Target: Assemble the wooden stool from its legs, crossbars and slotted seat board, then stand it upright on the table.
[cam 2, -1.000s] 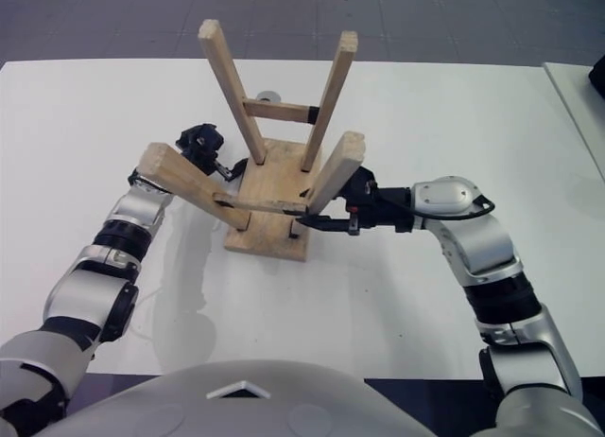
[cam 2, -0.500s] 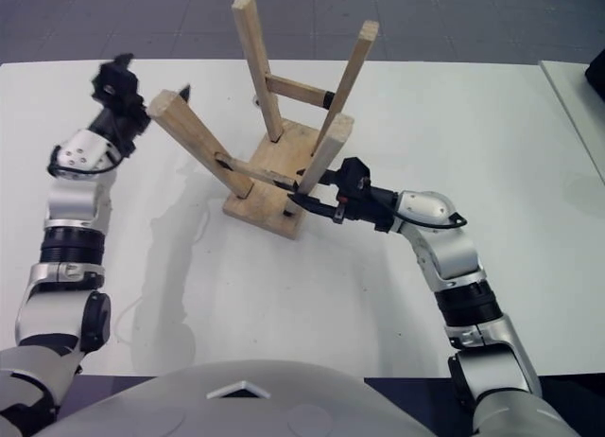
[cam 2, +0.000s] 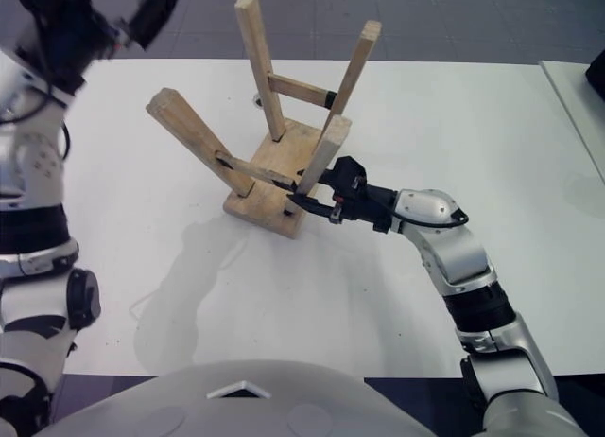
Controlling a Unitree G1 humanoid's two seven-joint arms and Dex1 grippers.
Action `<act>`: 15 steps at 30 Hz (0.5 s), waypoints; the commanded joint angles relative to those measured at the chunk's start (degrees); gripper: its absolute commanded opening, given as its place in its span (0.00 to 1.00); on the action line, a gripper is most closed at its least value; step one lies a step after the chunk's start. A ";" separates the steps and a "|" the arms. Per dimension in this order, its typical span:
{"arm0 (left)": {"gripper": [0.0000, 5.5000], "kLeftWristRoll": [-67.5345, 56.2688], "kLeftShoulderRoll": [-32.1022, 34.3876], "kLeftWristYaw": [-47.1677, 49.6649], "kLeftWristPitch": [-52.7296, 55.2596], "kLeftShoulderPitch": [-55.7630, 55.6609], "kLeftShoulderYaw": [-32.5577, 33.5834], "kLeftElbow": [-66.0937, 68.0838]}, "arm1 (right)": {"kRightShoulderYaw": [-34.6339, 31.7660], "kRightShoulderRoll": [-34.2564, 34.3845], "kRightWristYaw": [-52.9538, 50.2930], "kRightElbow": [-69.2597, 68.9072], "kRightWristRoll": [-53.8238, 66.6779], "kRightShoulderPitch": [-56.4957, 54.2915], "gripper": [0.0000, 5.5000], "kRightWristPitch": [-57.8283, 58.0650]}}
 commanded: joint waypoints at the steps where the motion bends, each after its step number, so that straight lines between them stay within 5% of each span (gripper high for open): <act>1: 0.98 -6.13 8.46 -13.53 8.60 -7.70 -4.63 -7.22 | 3.30 -4.31 -3.30 4.33 -9.87 4.66 0.37 6.00; 8: 0.98 5.85 16.42 -34.59 3.53 -7.01 -24.32 -11.65 | 4.01 -3.08 -4.77 4.31 -10.10 4.15 0.37 6.20; 15: 0.79 16.62 8.73 -41.79 -4.48 -7.86 -37.60 -0.31 | 5.77 -2.11 -5.92 4.50 -9.97 2.63 0.37 6.52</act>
